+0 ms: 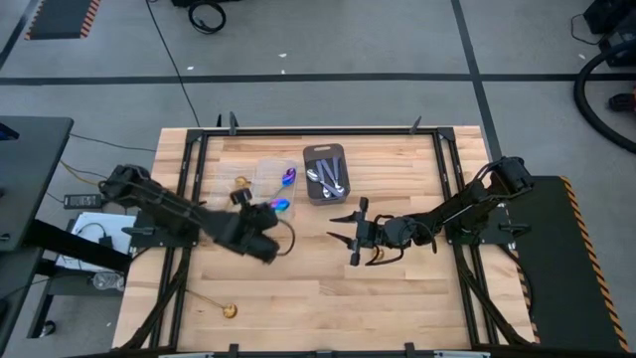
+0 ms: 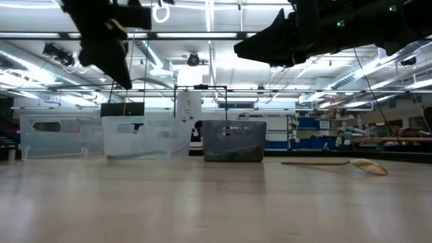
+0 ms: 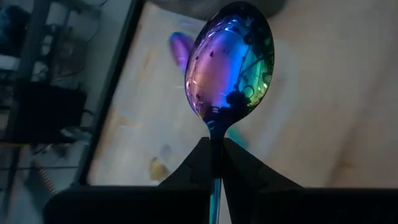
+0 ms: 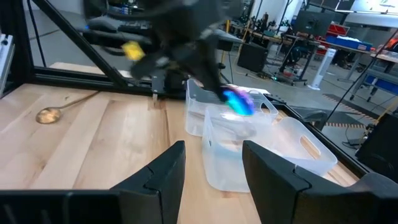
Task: Sort silverware by color (type)
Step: Put the blue spoon into the right transparent bin
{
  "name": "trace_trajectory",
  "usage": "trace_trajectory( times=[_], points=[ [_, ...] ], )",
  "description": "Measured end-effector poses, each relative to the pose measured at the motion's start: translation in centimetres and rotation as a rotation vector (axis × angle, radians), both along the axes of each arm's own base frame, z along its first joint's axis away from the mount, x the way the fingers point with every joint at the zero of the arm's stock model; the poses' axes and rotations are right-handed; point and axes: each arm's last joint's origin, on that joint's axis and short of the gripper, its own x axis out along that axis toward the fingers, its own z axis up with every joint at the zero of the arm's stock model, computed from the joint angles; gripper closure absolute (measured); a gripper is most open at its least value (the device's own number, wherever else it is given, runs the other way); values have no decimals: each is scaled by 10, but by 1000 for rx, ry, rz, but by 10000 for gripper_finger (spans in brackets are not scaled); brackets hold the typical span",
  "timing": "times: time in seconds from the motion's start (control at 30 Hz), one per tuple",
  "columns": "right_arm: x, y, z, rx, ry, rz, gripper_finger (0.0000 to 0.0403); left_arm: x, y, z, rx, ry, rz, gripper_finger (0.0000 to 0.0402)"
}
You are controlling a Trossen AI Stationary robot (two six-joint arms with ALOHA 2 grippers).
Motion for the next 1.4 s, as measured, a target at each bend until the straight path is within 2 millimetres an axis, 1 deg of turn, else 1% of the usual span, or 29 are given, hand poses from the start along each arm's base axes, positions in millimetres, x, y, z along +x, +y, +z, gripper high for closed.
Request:
trace_trajectory(
  times=[0.13, 0.3, 0.4, 0.5, 0.67, 0.83, 1.1, 1.2, 1.4],
  points=[
    [0, 0, 0, 0, 1, 10, 232, 10, 25, 0, 8, 17, 43, 374],
    [-1, 2, -1, -29, 12, -10, 232, 18, 59, -1, -53, 63, 80, 374],
    [-6, 8, 4, -92, 10, -77, 232, 24, 74, -1, -68, 53, 77, 373],
    [-13, 15, 12, -119, -4, -140, 232, 31, 89, 0, -120, 28, 61, 373],
    [-20, 26, 20, -146, -17, -139, 232, 38, 110, 1, -201, -38, 57, 373],
    [-22, 30, 19, -154, -6, -122, 232, 36, 130, 1, -241, -41, 81, 373],
    [-25, 35, 17, -152, 7, -105, 232, 33, 150, 1, -280, -47, 110, 373],
    [-25, 37, 17, -153, 7, -101, 232, 30, 159, 0, -328, -54, 125, 373],
    [-26, 38, 17, -150, 5, -119, 232, 24, 177, -1, -363, -77, 200, 373]
  ],
)
